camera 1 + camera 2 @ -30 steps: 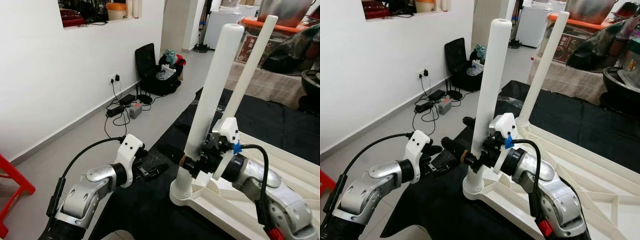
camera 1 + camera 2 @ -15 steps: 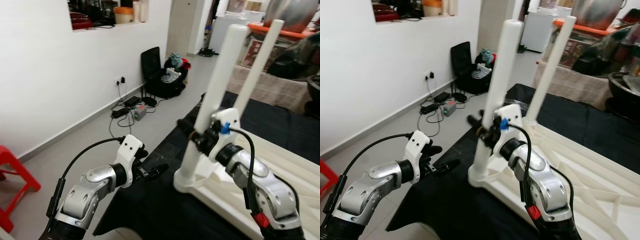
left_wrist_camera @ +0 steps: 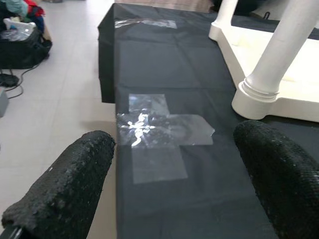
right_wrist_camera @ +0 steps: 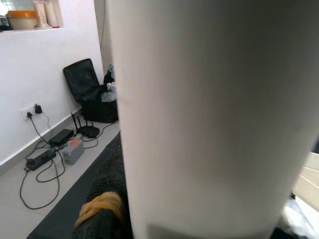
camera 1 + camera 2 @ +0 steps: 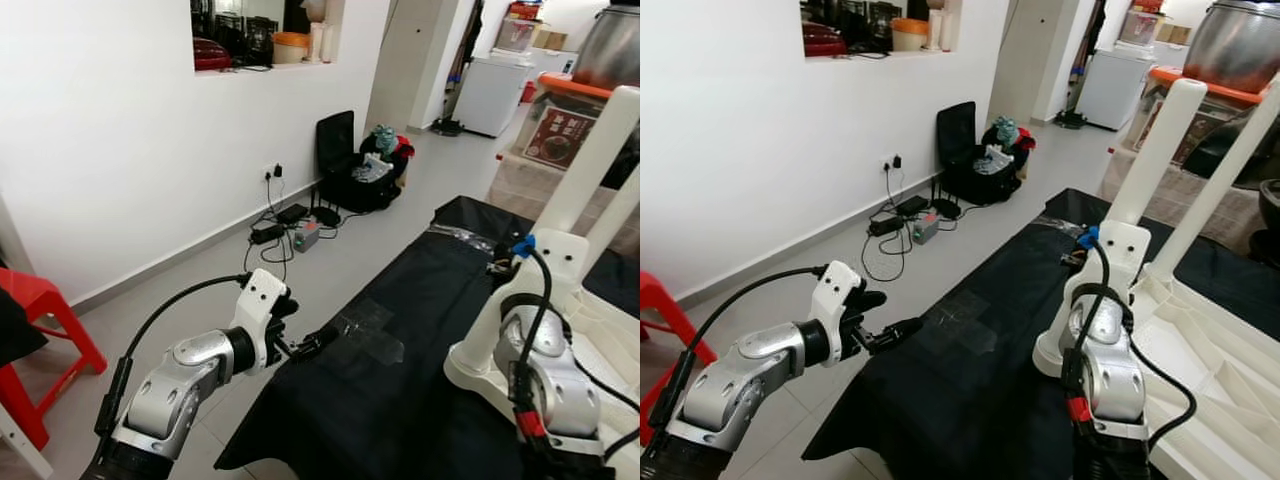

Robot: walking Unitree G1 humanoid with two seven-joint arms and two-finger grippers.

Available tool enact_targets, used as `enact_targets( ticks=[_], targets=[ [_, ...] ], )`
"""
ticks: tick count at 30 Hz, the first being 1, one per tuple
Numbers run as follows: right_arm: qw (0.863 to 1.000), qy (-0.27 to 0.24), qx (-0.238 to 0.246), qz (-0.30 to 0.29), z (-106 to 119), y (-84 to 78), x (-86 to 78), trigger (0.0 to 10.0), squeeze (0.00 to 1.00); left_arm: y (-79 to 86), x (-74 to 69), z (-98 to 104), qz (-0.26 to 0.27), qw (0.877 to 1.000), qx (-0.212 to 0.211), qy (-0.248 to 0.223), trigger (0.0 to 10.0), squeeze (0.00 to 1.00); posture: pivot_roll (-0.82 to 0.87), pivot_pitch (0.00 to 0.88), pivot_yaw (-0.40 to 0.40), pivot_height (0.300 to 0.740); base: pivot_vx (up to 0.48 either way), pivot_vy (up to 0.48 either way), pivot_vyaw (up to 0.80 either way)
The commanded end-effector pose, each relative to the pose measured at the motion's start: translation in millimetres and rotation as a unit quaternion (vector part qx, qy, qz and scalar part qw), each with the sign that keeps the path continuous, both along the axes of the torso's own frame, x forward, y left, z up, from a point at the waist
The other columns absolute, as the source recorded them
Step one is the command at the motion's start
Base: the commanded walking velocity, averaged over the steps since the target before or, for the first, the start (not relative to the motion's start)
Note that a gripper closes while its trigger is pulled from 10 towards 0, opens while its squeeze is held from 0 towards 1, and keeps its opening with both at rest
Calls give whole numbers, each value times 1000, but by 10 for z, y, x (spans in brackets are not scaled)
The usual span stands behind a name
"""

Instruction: Building children table

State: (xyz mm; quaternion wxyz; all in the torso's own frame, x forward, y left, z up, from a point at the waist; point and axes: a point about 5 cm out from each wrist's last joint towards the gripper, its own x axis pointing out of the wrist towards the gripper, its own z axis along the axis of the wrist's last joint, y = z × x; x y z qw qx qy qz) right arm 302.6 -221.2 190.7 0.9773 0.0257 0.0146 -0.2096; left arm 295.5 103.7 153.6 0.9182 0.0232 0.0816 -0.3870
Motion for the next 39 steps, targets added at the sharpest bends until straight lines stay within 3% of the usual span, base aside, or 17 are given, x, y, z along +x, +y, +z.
enact_targets(
  ticks=[1, 4, 5, 6, 8, 9, 10, 17, 20, 22, 23, 26, 27, 29, 32, 35, 39],
  targets=[
    [994, 64, 38, 76, -321, 201, 16, 10000, 0, -12, -6, -35, -3, 1000, 1, 6, 10000, 0, 85, 0, -104, 740, 0, 0, 0],
    [994, 64, 38, 76, -321, 201, 16, 10000, 0, -12, -6, -35, -3, 1000, 1, 6, 10000, 0, 85, 0, -104, 740, 0, 0, 0],
    [964, -51, 80, 249, 72, 560, 42, 10000, 906, -12, -13, -34, -5, 1000, -1, 8, 10000, 0, 85, 0, -102, 740, 0, 0, 0],
    [926, -95, 77, 358, 284, 753, -23, 10000, 412, -8, -12, -31, -6, 1000, -2, 9, 10000, 0, 84, 0, -103, 740, 0, 0, 0],
    [926, -95, 77, 358, 284, 753, -23, 10000, 412, -8, -12, -31, -6, 1000, -2, 9, 10000, 0, 84, 0, -103, 740, 0, 0, 0],
    [896, -115, 70, 424, 396, 868, -86, 10000, 412, -4, -10, -30, -6, 1000, -3, 9, 10000, 0, 84, 0, -103, 740, 0, 0, 0],
    [869, -121, 56, 476, 469, 944, -141, 10000, 0, -5, -6, -27, -6, 1000, -3, 9, 10000, 0, 85, 0, -104, 740, 0, 0, 0],
    [828, -137, -4, 543, 621, 995, -145, 10000, 0, -20, -10, -12, -9, 1000, -6, 6, 10000, 0, 91, 0, -110, 740, 0, 0, 0],
    [755, -154, -26, 637, 721, 1120, -271, 10000, 0, -9, -17, 0, -8, 1000, -6, 4, 10000, 0, 104, 0, -118, 740, 0, 0, 0],
    [751, -153, -32, 641, 715, 1129, -271, 10000, 0, -5, -18, 1, -7, 1000, -6, 4, 10000, 0, 109, 0, -121, 740, 0, 0, 0],
    [754, -148, -34, 639, 695, 1117, -240, 4745, 0, -3, -19, 2, -6, 1000, -6, 3, 10000, 0, 112, 0, -123, 740, 0, 0, 0],
    [756, -145, -35, 637, 682, 1106, -217, 4745, 0, -3, -20, 3, -6, 1000, -6, 3, 10000, 0, 112, 0, -123, 740, 0, 0, 0],
    [768, -138, -42, 624, 651, 1083, -165, 275, 0, -2, -20, 4, -6, 1000, -5, 3, 10000, 0, 112, 0, -124, 740, 0, 0, 0],
    [823, -99, -57, 557, 530, 956, 20, 0, 0, -5, -26, 2, -5, 1000, -6, 4, 10000, 0, 108, 0, -120, 740, 0, 0, 0],
    [844, -84, -59, 527, 483, 895, 88, 0, 0, -7, -29, 0, -5, 1000, -6, 4, 10000, 0, 108, 0, -120, 740, 0, 0, 0],
    [956, 27, -59, 287, 176, 395, 323, 0, 0, -12, -31, -8, -9, 1000, -7, 4, 10000, 0, 94, 0, -112, 740, 0, 0, 0],
    [992, 75, -15, 99, -86, -89, 297, 0, 0, -38, -26, -12, -13, 1000, -8, 5, 10000, 0, 84, 0, -104, 740, 0, 0, 0]
  ],
)
